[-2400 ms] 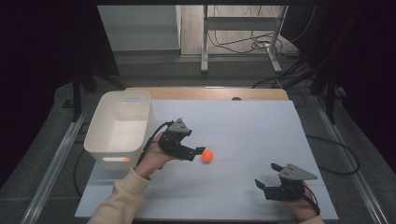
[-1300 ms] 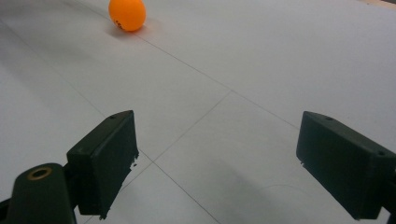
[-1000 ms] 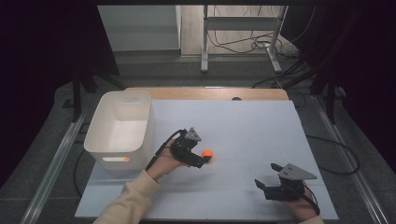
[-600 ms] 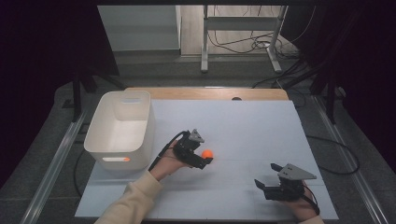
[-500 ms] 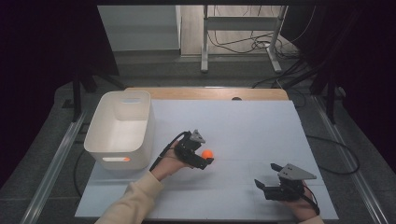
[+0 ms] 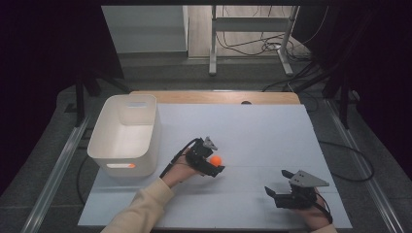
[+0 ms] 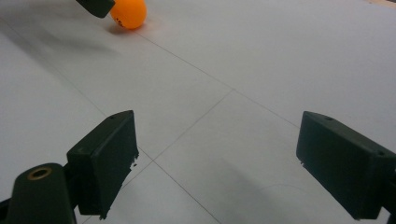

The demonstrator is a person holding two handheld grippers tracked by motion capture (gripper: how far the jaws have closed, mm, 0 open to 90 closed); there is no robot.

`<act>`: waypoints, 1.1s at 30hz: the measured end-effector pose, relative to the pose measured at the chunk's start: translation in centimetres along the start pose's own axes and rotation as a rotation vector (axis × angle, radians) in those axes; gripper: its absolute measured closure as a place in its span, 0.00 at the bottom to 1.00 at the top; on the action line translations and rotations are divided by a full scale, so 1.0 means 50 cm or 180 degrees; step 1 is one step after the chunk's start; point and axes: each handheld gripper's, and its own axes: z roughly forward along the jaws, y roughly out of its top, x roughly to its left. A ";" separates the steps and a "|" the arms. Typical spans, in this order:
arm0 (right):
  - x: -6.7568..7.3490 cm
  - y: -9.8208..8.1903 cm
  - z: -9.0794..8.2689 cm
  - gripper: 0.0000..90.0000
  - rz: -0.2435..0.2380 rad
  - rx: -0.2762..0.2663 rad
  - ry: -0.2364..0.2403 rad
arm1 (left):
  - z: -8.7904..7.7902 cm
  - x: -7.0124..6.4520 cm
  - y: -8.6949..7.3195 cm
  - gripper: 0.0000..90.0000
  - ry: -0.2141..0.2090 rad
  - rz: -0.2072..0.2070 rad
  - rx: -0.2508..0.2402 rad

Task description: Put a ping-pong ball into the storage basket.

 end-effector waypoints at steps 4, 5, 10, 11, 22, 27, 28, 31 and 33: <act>0.000 0.000 0.000 0.14 -0.0002 -0.0002 -0.0002 | 0.010 0.008 -0.001 0.17 0.0026 -0.0027 0.0033; 0.000 0.000 0.000 0.14 -0.0001 0.0000 -0.0002 | 0.012 0.010 -0.001 0.18 0.0029 -0.0036 0.0041; 0.000 0.000 0.001 0.14 0.0000 0.0006 -0.0002 | 0.019 0.013 -0.002 0.18 0.0016 -0.0062 0.0055; 0.000 0.000 0.001 0.14 0.0000 0.0007 -0.0003 | 0.020 0.013 -0.002 0.18 0.0011 -0.0055 0.0058; -0.001 -0.001 0.000 0.14 -0.0005 0.0006 -0.0006 | 0.025 0.017 -0.005 0.31 -0.0098 -0.0040 0.0074; -0.001 -0.001 0.000 0.14 -0.0001 0.0003 -0.0007 | 0.022 0.019 -0.006 0.49 -0.0128 -0.0012 0.0042; -0.001 -0.001 0.000 0.14 -0.0001 0.0003 -0.0007 | 0.021 0.019 -0.006 0.49 -0.0134 -0.0004 0.0033; -0.001 -0.001 0.000 0.14 -0.0005 0.0006 -0.0013 | 0.018 0.021 -0.006 0.55 -0.0147 -0.0001 -0.0003; -0.001 -0.001 0.000 0.14 -0.0003 0.0002 -0.0007 | 0.016 0.023 -0.006 0.56 -0.0141 0.0010 -0.0007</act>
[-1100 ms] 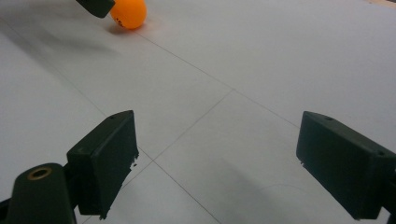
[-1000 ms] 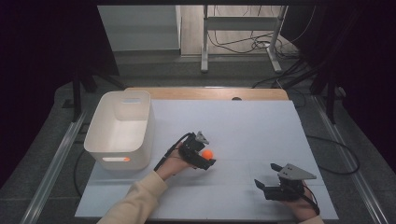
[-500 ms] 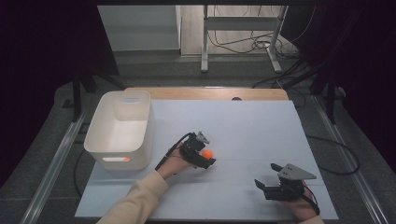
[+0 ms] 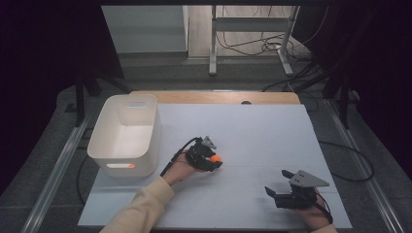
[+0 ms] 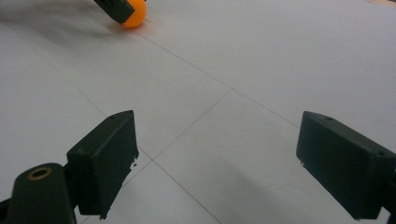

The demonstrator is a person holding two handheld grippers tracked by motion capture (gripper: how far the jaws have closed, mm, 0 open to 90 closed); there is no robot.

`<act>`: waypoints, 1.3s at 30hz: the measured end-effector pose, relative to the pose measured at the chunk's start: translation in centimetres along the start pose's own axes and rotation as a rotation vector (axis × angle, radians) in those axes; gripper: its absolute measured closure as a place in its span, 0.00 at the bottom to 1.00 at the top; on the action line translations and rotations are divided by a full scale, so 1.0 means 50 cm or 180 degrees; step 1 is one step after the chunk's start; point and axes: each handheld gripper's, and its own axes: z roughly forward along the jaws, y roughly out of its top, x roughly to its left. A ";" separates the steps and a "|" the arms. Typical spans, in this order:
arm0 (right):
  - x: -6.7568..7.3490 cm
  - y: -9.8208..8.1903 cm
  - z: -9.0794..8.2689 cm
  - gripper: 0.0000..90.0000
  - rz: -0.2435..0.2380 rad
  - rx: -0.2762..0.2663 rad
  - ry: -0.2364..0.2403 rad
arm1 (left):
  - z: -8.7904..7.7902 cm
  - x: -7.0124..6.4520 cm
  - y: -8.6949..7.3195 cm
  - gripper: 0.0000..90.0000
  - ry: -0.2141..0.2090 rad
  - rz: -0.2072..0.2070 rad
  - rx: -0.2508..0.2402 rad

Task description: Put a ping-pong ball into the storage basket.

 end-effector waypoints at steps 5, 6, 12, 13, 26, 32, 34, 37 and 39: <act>0.000 0.000 0.000 0.14 0.0002 0.0002 -0.0009 | -0.011 0.006 0.000 0.56 0.0014 -0.0031 -0.0059; 0.000 0.000 0.000 0.14 0.0003 0.0003 -0.0009 | -0.014 0.008 0.000 0.56 0.0018 -0.0039 -0.0075; 0.000 0.000 0.000 0.14 0.0002 0.0003 -0.0010 | -0.036 0.012 0.001 0.56 0.0036 -0.0072 -0.0211; 0.000 0.000 0.000 0.14 0.0002 0.0003 -0.0010 | -0.040 0.013 0.002 0.56 0.0031 -0.0063 -0.0231; 0.000 0.000 -0.001 0.14 0.0007 -0.0002 -0.0010 | -0.077 0.015 0.005 0.56 0.0034 -0.0091 -0.0504; 0.000 0.000 -0.001 0.14 0.0012 -0.0003 -0.0011 | -0.089 0.014 0.007 0.56 0.0073 -0.0063 -0.0559; -0.001 0.000 -0.001 0.14 0.0015 -0.0004 -0.0012 | -0.092 0.014 0.008 0.56 0.0077 -0.0043 -0.0560; -0.001 0.000 -0.001 0.14 0.0014 -0.0005 -0.0013 | -0.095 0.013 0.008 0.56 0.0078 -0.0054 -0.0579; -0.001 0.000 -0.001 0.14 0.0013 -0.0005 -0.0013 | -0.098 0.013 0.009 0.56 0.0078 -0.0046 -0.0588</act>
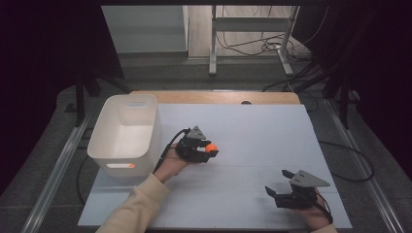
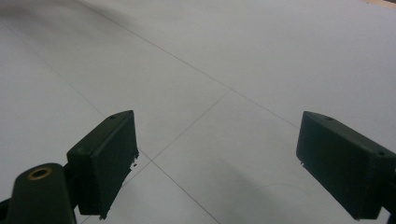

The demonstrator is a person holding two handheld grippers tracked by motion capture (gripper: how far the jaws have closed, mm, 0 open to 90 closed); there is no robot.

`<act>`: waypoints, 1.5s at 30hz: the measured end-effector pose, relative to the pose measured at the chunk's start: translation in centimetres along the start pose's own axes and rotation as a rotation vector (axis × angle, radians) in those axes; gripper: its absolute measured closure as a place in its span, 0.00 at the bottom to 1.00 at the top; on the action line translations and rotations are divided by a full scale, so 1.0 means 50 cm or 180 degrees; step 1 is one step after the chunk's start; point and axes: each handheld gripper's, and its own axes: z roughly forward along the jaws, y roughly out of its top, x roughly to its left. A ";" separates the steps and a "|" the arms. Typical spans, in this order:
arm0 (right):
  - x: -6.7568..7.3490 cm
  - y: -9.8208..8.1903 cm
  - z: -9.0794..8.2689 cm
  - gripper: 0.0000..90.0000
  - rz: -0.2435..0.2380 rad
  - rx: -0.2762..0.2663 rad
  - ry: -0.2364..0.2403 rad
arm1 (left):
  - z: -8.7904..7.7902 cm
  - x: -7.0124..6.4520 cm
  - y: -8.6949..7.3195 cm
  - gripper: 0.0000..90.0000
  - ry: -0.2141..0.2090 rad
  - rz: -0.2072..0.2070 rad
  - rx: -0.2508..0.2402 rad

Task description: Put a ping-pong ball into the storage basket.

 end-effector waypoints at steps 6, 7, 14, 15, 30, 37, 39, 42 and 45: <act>0.000 0.000 0.000 0.14 0.0000 -0.0003 0.0000 | -0.007 -0.001 0.003 0.56 0.0024 0.0019 -0.0030; 0.000 0.000 0.000 0.14 0.0000 -0.0001 0.0001 | -0.008 -0.002 0.004 0.56 0.0025 0.0014 -0.0042; 0.000 0.000 0.000 0.14 -0.0003 0.0004 0.0000 | -0.027 -0.003 0.011 0.56 0.0045 0.0029 -0.0139; 0.000 0.000 0.000 0.14 -0.0003 0.0005 0.0000 | -0.030 -0.003 0.012 0.56 0.0047 0.0035 -0.0151; 0.000 0.000 0.000 0.14 -0.0006 0.0004 -0.0003 | -0.073 0.005 0.023 0.56 0.0098 0.0015 -0.0335; 0.000 0.000 0.000 0.14 -0.0005 0.0004 -0.0004 | -0.088 0.007 0.026 0.56 0.0111 0.0006 -0.0388; 0.000 0.000 0.000 0.14 -0.0005 0.0003 -0.0004 | -0.093 0.008 0.027 0.56 0.0114 0.0000 -0.0412; 0.000 0.000 0.000 0.14 -0.0005 0.0004 -0.0005 | -0.099 0.009 0.028 0.56 0.0124 -0.0007 -0.0425; 0.000 0.000 0.000 0.14 -0.0006 0.0004 -0.0005 | -0.104 0.010 0.029 0.56 0.0132 -0.0016 -0.0446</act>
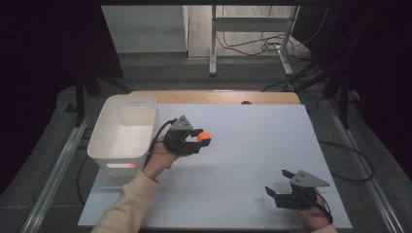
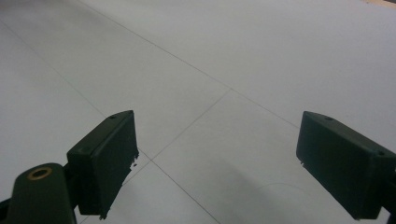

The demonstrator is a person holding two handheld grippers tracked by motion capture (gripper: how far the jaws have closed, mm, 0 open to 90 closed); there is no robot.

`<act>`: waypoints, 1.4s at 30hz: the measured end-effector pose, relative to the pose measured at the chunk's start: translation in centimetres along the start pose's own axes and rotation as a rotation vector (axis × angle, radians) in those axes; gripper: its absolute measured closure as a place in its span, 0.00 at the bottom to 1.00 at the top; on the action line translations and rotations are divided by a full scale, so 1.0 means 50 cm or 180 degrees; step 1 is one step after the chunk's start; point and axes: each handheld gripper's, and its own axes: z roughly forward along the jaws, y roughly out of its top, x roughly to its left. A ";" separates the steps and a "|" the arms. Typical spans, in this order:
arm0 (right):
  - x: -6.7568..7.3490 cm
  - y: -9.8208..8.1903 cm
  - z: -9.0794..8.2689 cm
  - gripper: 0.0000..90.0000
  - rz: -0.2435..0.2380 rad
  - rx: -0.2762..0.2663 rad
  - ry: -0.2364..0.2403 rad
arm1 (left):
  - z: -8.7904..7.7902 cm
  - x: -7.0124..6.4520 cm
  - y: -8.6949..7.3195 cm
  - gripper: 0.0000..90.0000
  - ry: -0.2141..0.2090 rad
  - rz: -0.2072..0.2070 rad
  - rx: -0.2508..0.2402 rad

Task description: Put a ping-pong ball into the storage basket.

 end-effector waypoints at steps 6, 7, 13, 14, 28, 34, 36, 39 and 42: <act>0.000 0.000 0.000 0.14 -0.0002 0.0001 -0.0001 | -0.016 0.004 0.005 0.56 0.0019 -0.0011 -0.0062; 0.000 0.000 0.000 0.14 -0.0002 0.0001 -0.0001 | -0.018 0.004 0.005 0.56 0.0022 -0.0010 -0.0068; 0.000 0.000 0.000 0.14 -0.0003 0.0001 -0.0002 | -0.034 0.003 0.012 0.56 0.0044 0.0002 -0.0123; 0.000 0.000 0.000 0.14 -0.0004 0.0001 -0.0002 | -0.037 0.003 0.013 0.56 0.0046 0.0005 -0.0131; 0.000 0.000 0.000 0.14 -0.0005 0.0001 -0.0006 | -0.064 0.004 0.021 0.56 0.0092 0.0016 -0.0246; 0.000 0.000 0.001 0.14 -0.0005 0.0003 -0.0006 | -0.075 0.005 0.024 0.56 0.0112 0.0015 -0.0289; 0.000 0.000 0.001 0.14 -0.0006 -0.0001 -0.0003 | -0.079 0.005 0.025 0.56 0.0116 0.0020 -0.0303; 0.000 0.000 0.001 0.14 -0.0008 0.0000 -0.0002 | -0.087 0.004 0.028 0.56 0.0121 0.0019 -0.0335; 0.000 0.000 0.000 0.14 -0.0002 0.0001 -0.0006 | -0.094 0.005 0.029 0.56 0.0129 0.0017 -0.0365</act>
